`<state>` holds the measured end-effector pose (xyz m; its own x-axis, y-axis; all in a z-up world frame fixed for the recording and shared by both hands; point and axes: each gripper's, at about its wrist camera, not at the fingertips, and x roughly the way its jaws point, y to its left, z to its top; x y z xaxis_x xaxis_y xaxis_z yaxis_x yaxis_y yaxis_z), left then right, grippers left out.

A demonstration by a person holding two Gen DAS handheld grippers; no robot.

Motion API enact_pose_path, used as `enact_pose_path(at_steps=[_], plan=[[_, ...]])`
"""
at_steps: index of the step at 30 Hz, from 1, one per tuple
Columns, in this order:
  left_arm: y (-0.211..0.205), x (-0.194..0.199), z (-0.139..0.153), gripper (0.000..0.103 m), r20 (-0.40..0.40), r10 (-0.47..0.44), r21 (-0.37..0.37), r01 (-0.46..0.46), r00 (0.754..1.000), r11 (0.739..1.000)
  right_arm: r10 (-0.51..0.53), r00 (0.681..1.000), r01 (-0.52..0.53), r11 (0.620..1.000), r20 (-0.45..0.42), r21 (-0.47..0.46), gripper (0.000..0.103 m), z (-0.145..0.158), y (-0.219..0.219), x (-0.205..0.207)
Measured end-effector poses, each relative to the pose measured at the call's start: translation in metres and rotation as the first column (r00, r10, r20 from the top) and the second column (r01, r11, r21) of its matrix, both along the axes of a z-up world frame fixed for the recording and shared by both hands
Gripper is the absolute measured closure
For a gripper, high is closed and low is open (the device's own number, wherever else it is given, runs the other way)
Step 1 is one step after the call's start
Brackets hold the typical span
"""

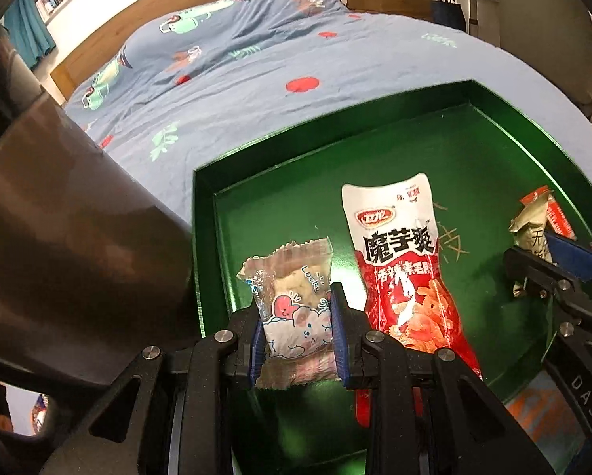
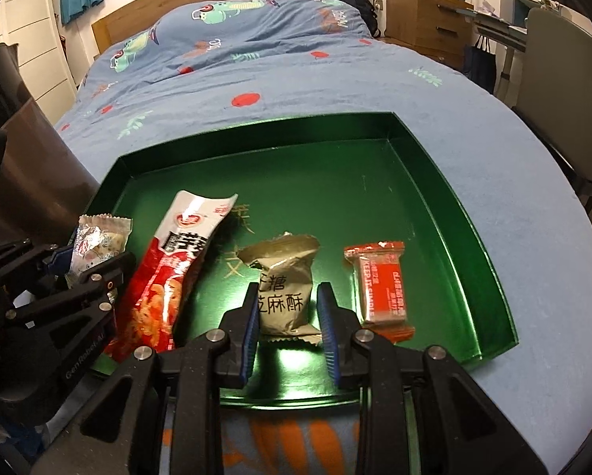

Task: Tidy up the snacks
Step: 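Lower both snacks into the tray and open both tools, then move both open tools back over the remaining snacks on the bed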

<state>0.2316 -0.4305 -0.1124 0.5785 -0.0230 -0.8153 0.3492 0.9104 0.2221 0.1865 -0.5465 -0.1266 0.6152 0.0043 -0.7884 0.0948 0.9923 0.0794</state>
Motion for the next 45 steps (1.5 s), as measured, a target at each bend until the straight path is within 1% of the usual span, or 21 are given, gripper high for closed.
enact_pose_path(at_steps=[2, 11, 13, 15, 18, 22, 25, 33, 39, 42, 45], plan=[[-0.002, 0.0, -0.001, 0.078, 0.012, -0.004, 0.003, 0.004, 1.0, 1.0, -0.008, 1.0, 0.008, 1.0, -0.005, 0.0, 0.001, -0.003, -0.003, 0.001], [-0.004, -0.001, 0.002, 0.077, 0.0, -0.005, -0.007, 0.005, 1.0, 1.0, -0.015, 1.0, 0.015, 1.0, 0.009, 0.004, 0.0, -0.003, -0.006, 0.001], [-0.005, -0.001, 0.003, 0.075, 0.001, -0.008, -0.004, 0.008, 1.0, 1.0, -0.017, 1.0, 0.017, 1.0, 0.01, 0.006, 0.0, -0.002, -0.006, 0.0], [-0.005, -0.001, 0.005, 0.068, 0.003, -0.009, -0.007, 0.009, 1.0, 1.0, -0.02, 1.0, 0.02, 1.0, 0.01, 0.008, 0.0, -0.001, -0.008, -0.001], [-0.005, -0.004, 0.01, 0.064, 0.018, -0.008, -0.004, 0.008, 1.0, 1.0, -0.027, 1.0, 0.027, 1.0, 0.01, 0.011, 0.0, 0.001, -0.01, -0.002], [-0.004, -0.009, 0.017, 0.06, 0.021, -0.008, -0.013, 0.008, 1.0, 1.0, -0.032, 0.999, 0.032, 0.999, 0.021, 0.022, 0.0, 0.008, -0.012, -0.005], [-0.004, -0.018, 0.023, 0.06, 0.03, -0.025, -0.01, 0.026, 0.999, 1.0, -0.025, 0.999, 0.024, 1.0, 0.032, 0.018, 0.0, 0.014, -0.009, -0.009], [0.003, -0.049, 0.049, 0.058, 0.058, -0.054, -0.043, 0.057, 0.997, 0.997, -0.031, 0.997, 0.031, 1.0, 0.075, 0.007, 0.0, 0.043, -0.006, -0.029], [0.024, -0.085, 0.072, 0.056, 0.08, -0.056, -0.092, 0.063, 0.995, 0.994, -0.033, 0.995, 0.034, 0.999, 0.098, -0.008, 0.0, 0.059, 0.0, -0.054], [0.039, -0.102, 0.078, 0.055, 0.075, -0.05, -0.109, 0.058, 0.996, 0.992, -0.024, 0.995, 0.025, 1.0, 0.098, -0.01, 0.0, 0.063, 0.007, -0.067], [0.054, -0.114, 0.08, 0.055, 0.078, -0.04, -0.111, 0.048, 0.996, 0.993, -0.014, 0.995, 0.016, 1.0, 0.098, -0.012, 0.0, 0.066, 0.016, -0.08]])
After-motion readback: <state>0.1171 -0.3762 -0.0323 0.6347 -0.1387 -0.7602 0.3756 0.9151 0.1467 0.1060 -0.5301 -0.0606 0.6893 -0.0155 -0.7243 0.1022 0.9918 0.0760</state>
